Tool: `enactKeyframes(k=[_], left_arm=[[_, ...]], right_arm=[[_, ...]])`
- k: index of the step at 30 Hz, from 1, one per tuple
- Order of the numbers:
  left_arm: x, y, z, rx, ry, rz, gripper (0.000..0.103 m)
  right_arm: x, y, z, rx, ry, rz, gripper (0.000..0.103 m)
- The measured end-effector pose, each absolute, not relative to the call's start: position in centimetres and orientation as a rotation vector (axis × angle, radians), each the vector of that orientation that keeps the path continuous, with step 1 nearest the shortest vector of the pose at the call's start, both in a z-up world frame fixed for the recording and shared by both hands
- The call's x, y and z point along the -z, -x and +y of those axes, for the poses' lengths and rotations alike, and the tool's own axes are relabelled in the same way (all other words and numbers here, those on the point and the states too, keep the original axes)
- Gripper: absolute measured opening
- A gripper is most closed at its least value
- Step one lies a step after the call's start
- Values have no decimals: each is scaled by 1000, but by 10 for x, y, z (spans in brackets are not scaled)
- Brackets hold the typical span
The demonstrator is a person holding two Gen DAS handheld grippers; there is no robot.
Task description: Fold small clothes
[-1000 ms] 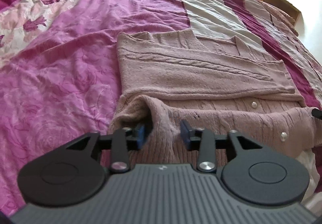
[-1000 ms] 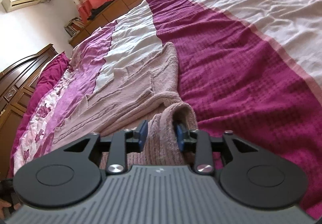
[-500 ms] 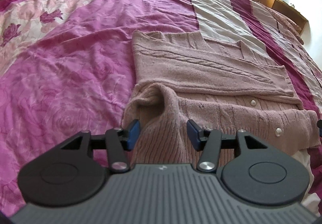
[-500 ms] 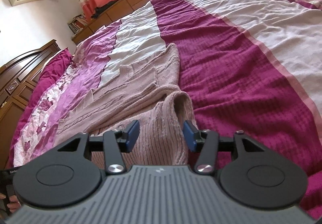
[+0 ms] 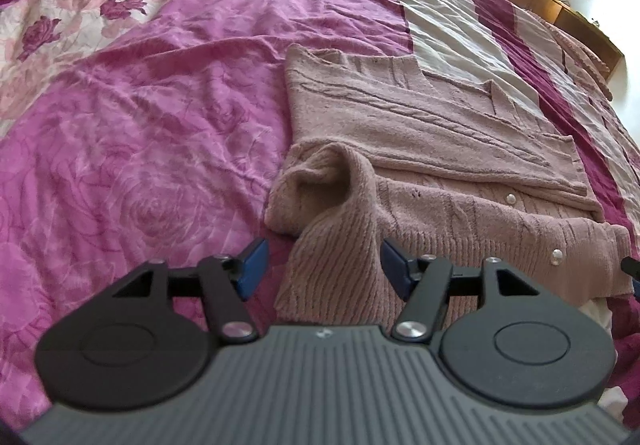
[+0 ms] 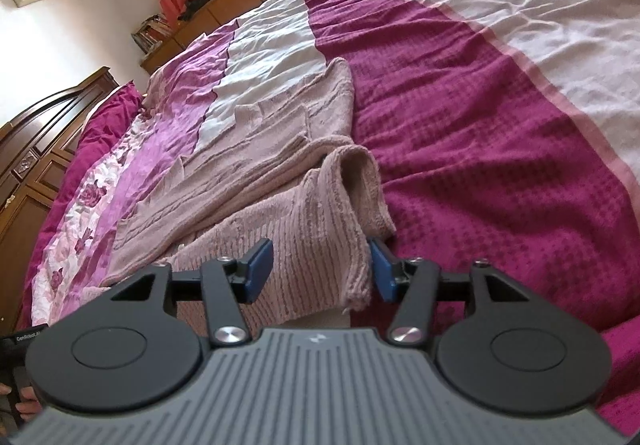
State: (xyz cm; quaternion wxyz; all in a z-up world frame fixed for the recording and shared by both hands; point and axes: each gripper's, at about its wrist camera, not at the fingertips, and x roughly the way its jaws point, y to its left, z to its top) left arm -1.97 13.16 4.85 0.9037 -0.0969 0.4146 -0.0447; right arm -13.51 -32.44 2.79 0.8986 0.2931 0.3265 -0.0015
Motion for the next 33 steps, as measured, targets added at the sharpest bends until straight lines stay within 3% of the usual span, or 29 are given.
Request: enactKeyframes(k=[12,33], left_arm=[[-33,18,121,137,164,954,63],[-34,10,119,205,194,921,63]], right_arm=[[-25,133,-313,-50,-560,730,74],[-22,128,-312,-104,-570,737,72]])
